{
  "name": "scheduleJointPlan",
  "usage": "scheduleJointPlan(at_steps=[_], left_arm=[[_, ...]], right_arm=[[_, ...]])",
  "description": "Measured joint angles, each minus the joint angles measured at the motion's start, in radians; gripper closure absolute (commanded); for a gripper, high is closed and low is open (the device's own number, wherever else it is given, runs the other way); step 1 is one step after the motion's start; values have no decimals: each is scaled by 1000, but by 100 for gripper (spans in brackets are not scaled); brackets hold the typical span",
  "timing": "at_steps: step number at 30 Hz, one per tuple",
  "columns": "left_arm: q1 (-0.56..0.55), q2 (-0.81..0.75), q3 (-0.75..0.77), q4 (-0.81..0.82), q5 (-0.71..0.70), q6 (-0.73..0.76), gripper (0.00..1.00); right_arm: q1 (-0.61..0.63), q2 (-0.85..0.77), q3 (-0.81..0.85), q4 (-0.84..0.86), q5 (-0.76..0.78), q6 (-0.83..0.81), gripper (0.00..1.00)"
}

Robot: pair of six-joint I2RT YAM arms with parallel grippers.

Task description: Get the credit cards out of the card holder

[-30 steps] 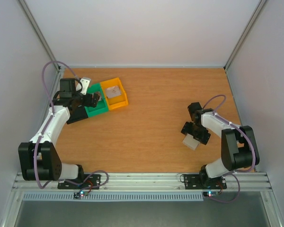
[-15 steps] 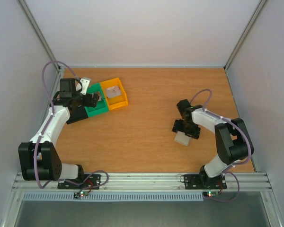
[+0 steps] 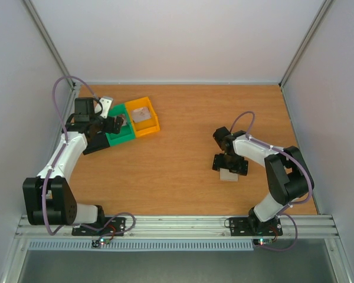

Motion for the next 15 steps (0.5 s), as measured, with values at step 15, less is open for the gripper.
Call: scheduleJointPlan(at_steps=[15], left_arm=[[0,0,0,-2,1,8,1]], right_arm=[[-1,1,-19,66,-92,15,19]])
